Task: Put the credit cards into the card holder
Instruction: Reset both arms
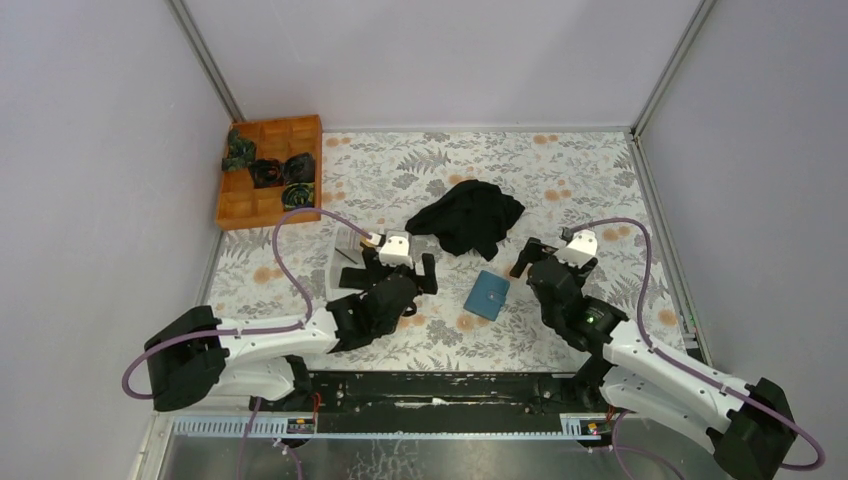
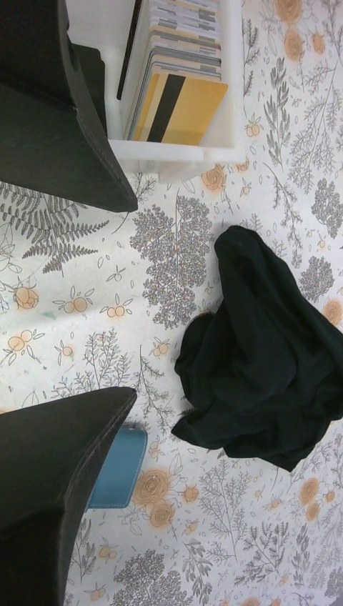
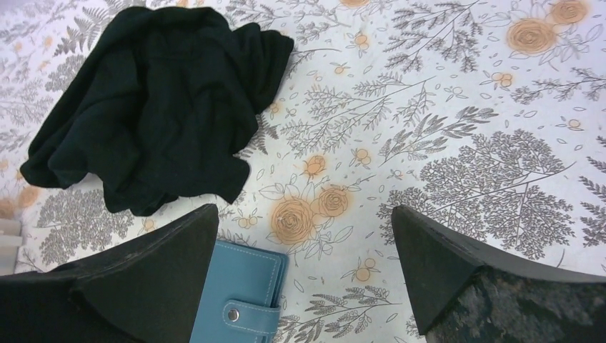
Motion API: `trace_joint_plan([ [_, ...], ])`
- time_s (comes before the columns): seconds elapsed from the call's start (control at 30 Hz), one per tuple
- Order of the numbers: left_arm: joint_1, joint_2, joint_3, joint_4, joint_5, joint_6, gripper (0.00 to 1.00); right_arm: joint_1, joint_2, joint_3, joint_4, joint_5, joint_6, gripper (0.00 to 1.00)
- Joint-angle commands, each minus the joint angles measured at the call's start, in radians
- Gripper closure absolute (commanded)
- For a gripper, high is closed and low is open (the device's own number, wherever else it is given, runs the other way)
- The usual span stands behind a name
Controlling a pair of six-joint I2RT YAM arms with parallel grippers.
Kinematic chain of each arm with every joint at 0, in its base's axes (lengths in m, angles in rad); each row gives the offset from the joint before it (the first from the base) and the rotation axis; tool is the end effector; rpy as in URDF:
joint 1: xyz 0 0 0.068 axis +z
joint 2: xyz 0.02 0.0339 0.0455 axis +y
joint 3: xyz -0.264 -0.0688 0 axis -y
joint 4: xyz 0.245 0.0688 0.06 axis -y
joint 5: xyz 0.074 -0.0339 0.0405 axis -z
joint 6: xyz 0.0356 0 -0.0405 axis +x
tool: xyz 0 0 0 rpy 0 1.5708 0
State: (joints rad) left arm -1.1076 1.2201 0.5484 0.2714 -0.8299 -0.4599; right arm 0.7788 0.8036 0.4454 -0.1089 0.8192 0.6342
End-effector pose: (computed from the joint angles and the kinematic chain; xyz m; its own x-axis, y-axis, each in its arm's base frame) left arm 0.1346 -0.2108 0.2177 -0.2893 -0.0913 -0.9529 0.1917 0.9697 -0.1511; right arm 0.1428 0.1044 0.2296 -0.2673 0.3047 -0.9142 0.1776 0.9480 0.2640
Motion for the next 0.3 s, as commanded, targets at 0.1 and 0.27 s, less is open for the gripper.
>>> trace_joint_plan([
  [0.1,-0.008,-0.039,-0.045,0.143,-0.074,0.068,0.0,0.007,-0.015,0.036,-0.112,0.166,0.096,0.01],
  [0.27,-0.008,-0.04,-0.041,0.136,-0.073,0.073,0.0,0.007,0.031,0.089,-0.204,0.207,0.155,0.01],
])
